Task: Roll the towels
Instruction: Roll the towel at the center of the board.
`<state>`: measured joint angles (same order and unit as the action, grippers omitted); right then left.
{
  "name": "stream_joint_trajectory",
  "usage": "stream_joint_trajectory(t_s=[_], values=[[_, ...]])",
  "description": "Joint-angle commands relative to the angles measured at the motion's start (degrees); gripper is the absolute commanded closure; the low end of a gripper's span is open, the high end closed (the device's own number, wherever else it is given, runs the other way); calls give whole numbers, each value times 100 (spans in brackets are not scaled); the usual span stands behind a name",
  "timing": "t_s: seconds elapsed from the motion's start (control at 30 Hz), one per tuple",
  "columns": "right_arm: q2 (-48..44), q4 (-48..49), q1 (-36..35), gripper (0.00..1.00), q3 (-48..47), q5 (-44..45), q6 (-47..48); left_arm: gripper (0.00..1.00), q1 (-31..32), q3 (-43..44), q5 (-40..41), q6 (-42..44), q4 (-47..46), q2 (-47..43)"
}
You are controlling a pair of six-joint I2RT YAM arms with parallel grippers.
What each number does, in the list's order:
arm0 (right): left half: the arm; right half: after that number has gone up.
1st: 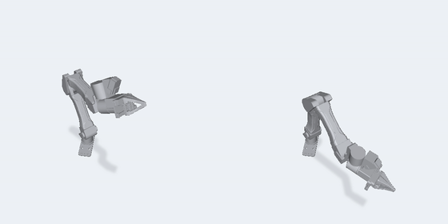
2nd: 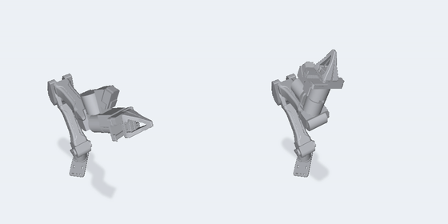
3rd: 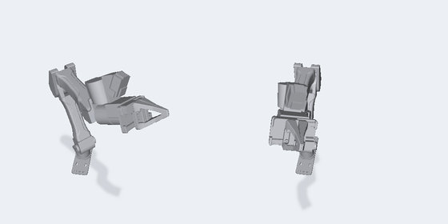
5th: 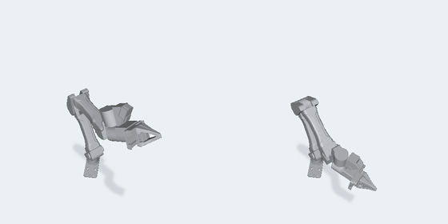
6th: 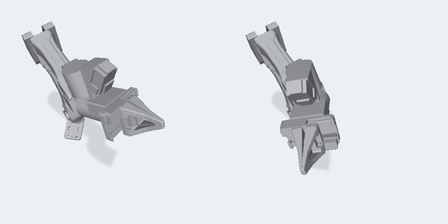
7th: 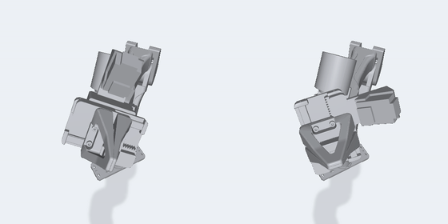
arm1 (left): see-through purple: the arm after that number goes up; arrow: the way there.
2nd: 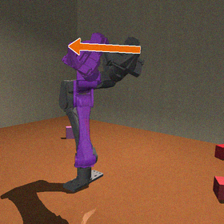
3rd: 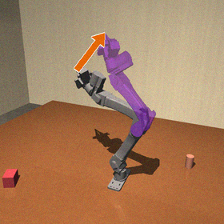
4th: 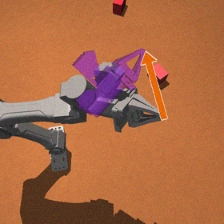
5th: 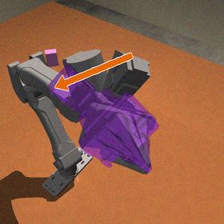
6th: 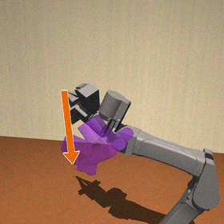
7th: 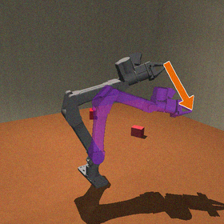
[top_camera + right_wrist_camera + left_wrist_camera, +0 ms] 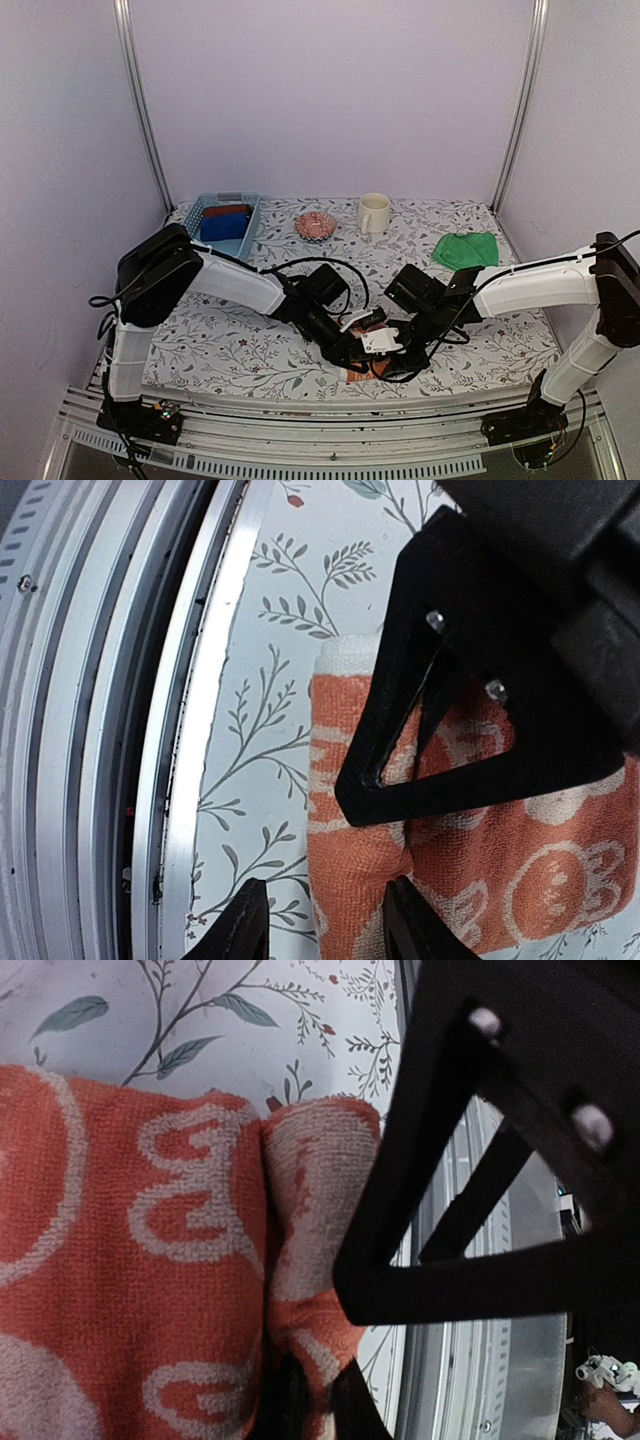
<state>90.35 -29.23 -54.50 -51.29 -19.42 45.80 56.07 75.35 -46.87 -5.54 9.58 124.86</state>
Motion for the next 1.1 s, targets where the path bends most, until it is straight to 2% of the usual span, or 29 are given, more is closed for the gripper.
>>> stream_joint_trajectory(t_s=[0.0,0.37,0.5,0.6,0.73,0.77,1.07], values=[[204,392,-98,58,156,435,95,100,-70,-187,646,-41,694,386],[401,794,-190,59,414,939,78,100,-88,-238,688,-17,713,370],[506,864,-197,65,534,1221,154,99,-97,-310,672,7,702,264],[543,828,-193,77,658,1203,198,90,-97,-505,906,-1,557,-35],[575,368,-194,87,640,662,176,59,-97,-1097,1782,-340,21,-891],[572,243,-193,89,605,438,182,57,-99,-1337,1941,-383,-127,-1100],[1402,-1078,114,95,-450,-1151,86,52,-6,-3220,3658,-1055,-1867,-3250]])
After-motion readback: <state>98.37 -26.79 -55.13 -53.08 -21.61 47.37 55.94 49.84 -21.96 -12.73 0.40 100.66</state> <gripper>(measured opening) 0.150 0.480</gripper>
